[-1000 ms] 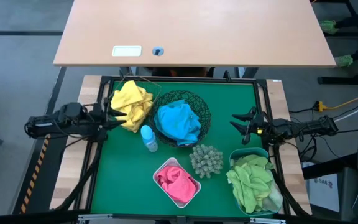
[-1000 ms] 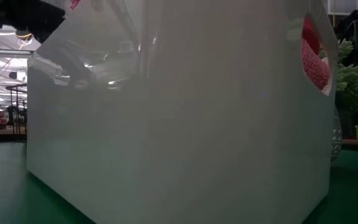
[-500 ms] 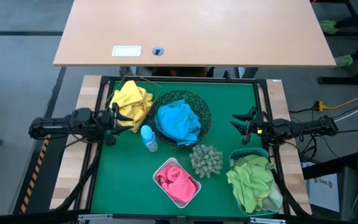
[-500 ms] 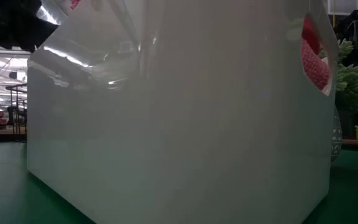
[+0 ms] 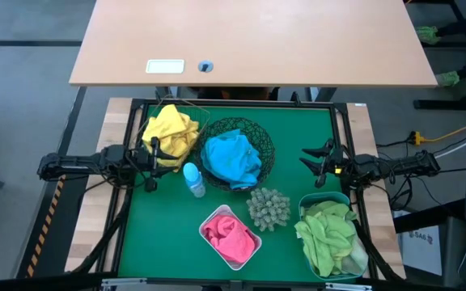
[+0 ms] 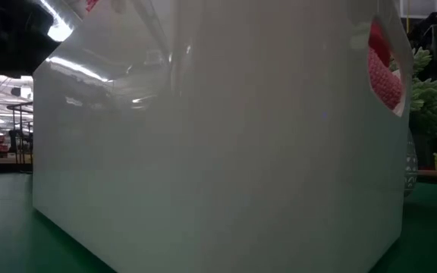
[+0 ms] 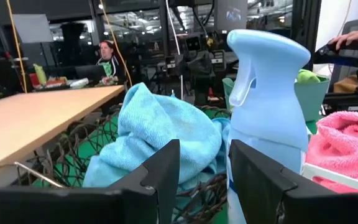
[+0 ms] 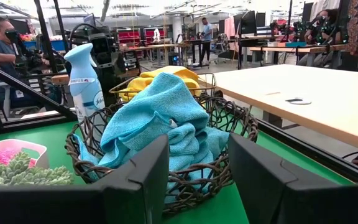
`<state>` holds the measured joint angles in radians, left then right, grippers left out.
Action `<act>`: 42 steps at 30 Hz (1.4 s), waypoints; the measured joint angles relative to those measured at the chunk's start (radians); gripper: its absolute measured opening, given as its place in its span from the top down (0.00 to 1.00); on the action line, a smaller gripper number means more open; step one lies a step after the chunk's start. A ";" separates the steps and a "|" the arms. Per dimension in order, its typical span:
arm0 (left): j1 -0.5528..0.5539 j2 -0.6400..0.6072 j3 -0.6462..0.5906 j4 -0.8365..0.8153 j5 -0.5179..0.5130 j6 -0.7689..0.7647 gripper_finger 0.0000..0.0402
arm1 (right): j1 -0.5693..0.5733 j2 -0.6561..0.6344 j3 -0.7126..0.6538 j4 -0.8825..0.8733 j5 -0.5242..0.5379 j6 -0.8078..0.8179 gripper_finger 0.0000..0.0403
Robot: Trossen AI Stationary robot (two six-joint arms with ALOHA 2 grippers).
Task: Sort microfiber towel by color & place in baskets
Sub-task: Return to Home Position
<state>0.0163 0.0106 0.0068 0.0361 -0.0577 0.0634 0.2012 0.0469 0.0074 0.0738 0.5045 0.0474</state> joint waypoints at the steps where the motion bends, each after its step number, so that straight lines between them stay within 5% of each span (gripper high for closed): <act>1: 0.000 0.000 0.000 0.004 0.000 0.008 0.66 | -0.002 0.000 0.000 0.000 0.000 0.000 0.58; 13: 0.000 -0.008 0.004 0.050 0.001 0.079 0.66 | -0.139 -0.044 -0.001 0.007 0.001 0.000 0.58; 42: 0.000 -0.003 0.006 -0.032 0.015 0.104 0.66 | -0.137 -0.044 0.000 0.000 0.000 0.000 0.58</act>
<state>0.0163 0.0074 0.0124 0.0036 -0.0425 0.1676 0.0647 0.0025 0.0071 0.0742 0.5049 0.0471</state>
